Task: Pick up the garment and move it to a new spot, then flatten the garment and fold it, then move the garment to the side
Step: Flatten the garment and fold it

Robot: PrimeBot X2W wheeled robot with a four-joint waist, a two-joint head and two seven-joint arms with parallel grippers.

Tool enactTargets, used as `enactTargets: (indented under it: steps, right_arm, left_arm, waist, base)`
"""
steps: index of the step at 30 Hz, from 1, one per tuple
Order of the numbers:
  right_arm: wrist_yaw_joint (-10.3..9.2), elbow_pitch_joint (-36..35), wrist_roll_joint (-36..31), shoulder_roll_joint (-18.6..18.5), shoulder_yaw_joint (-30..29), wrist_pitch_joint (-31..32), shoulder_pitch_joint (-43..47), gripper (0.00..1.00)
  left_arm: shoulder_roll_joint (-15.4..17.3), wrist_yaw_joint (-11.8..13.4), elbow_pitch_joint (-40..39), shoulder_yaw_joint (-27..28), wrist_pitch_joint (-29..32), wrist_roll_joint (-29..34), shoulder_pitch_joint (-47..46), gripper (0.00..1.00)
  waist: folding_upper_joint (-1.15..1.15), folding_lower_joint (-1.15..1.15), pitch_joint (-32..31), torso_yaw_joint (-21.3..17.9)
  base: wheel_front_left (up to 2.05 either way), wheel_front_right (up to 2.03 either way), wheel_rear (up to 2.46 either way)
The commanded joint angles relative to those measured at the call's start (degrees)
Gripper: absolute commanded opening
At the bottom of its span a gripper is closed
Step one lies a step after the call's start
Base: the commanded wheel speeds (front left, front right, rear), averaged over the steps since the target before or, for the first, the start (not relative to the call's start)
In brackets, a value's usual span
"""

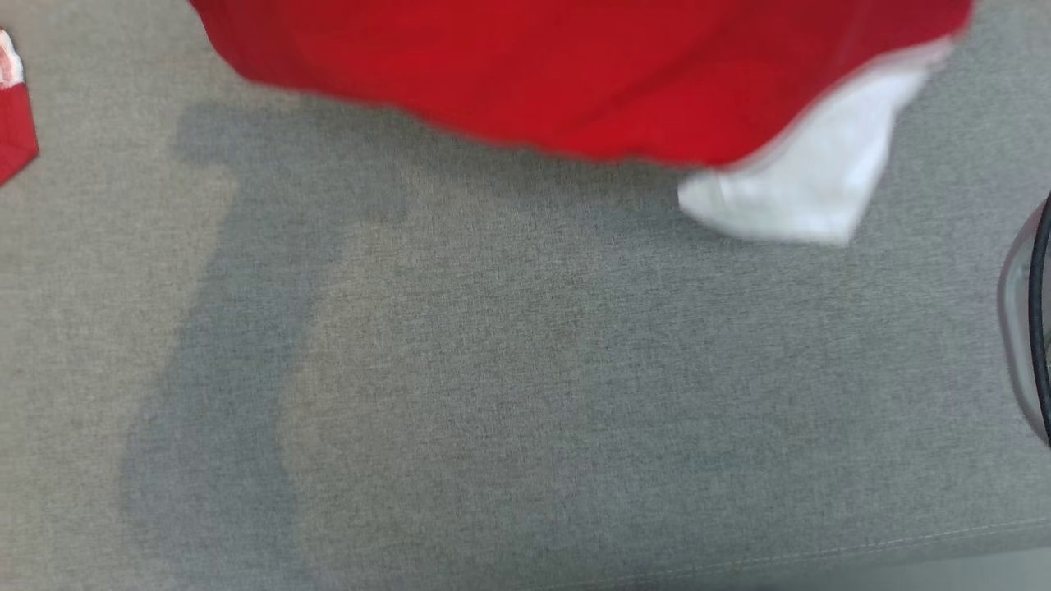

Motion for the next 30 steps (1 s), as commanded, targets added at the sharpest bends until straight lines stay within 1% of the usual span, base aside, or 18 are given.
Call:
enactTargets:
  steps: [1, 2, 4, 7, 10, 13, 17, 19, 23, 25, 27, 30]
  right_arm:
    - [0.01, 3.21, 0.57, -0.14, 1.33, -3.44, -2.99, 0.00]
    - [0.01, 6.54, 1.12, -0.09, 2.34, -6.57, -5.23, 0.00]
    - [0.00, 12.02, 0.94, -0.18, 4.44, -11.53, -7.39, 0.00]
    - [0.00, 18.02, 1.99, -0.20, 7.57, -17.01, -6.11, 0.00]
    - [0.00, 20.93, 3.94, -0.21, 10.63, -21.50, 1.26, 0.00]
    - [0.00, 20.19, 6.53, -0.20, 12.24, -24.04, 12.28, 0.00]
    - [0.00, 16.29, 11.05, -2.29, 13.10, -25.27, 32.20, 0.00]
    - [0.00, 13.14, 12.96, -3.57, 13.20, -24.77, 41.37, 0.00]
    - [-0.01, 5.54, 16.22, -5.56, 12.24, -22.87, 60.52, 0.00]
    - [-0.04, 0.76, 16.96, -6.00, 11.25, -21.17, 69.40, 0.00]
    - [-0.05, -4.51, 17.59, -5.76, 9.22, -19.23, 78.37, 0.00]
    - [-0.05, -14.00, 17.88, -4.15, 6.76, -15.68, 91.34, 0.00]
  left_arm:
    - [-0.59, 0.16, 3.20, -0.86, -3.32, 1.70, -2.95, 0.00]
    - [-1.57, 0.25, 6.26, -0.55, -7.47, 2.96, -5.33, 0.00]
    - [-2.46, 0.25, 11.75, -1.58, -13.14, 5.10, -7.55, 0.00]
    - [-4.21, 0.21, 18.29, -2.73, -21.14, 6.51, -7.12, 0.00]
    - [-4.72, 0.16, 23.95, -4.40, -27.71, 5.38, -1.84, 0.00]
    - [-4.65, 0.17, 26.94, -7.43, -31.67, 3.38, 6.52, 0.00]
    - [-4.05, 0.17, 27.42, -11.16, -33.84, -0.52, 22.24, 0.00]
    - [-3.54, 0.17, 25.96, -13.38, -34.07, -2.19, 29.63, 0.00]
    - [-2.86, 0.17, 21.99, -15.64, -34.37, -4.70, 43.88, 0.00]
    - [-2.16, 0.96, 18.71, -16.73, -34.29, -4.20, 50.74, 0.00]
    - [-1.64, 2.60, 14.62, -17.61, -34.23, -4.99, 57.97, 0.00]
    - [0.66, 6.65, 6.68, -18.63, -32.65, -5.87, 68.64, 0.00]
  waist:
    - [0.00, -0.01, 10.35, 1.95]
    - [0.00, -0.01, 10.93, 1.80]
    - [0.00, -0.01, 11.47, 1.53]
    - [0.00, -0.01, 11.04, 1.31]
    - [0.00, -0.01, 8.29, 0.68]
    - [0.00, -0.01, 4.59, 0.17]
    - [0.00, -0.01, -2.10, -0.18]
    - [0.00, -0.01, -5.53, -0.33]
    - [0.00, -0.01, -12.87, -0.20]
    - [0.00, -0.01, -16.06, -0.21]
    - [0.00, -0.01, -18.34, -0.10]
    - [0.00, -0.01, -19.57, -0.19]
  base:
    - [0.00, 0.00, 0.00]
    - [0.00, 0.00, 0.00]
    - [0.00, 0.00, 0.00]
    - [0.00, 0.00, 0.00]
    - [0.00, 0.00, 0.00]
    - [0.00, 0.00, 0.00]
    - [0.00, 0.00, 0.00]
    - [0.00, 0.00, 0.00]
    - [0.00, 0.00, 0.00]
    - [0.00, 0.00, 0.00]
    - [0.00, 0.00, 0.00]
    - [0.00, 0.00, 0.00]
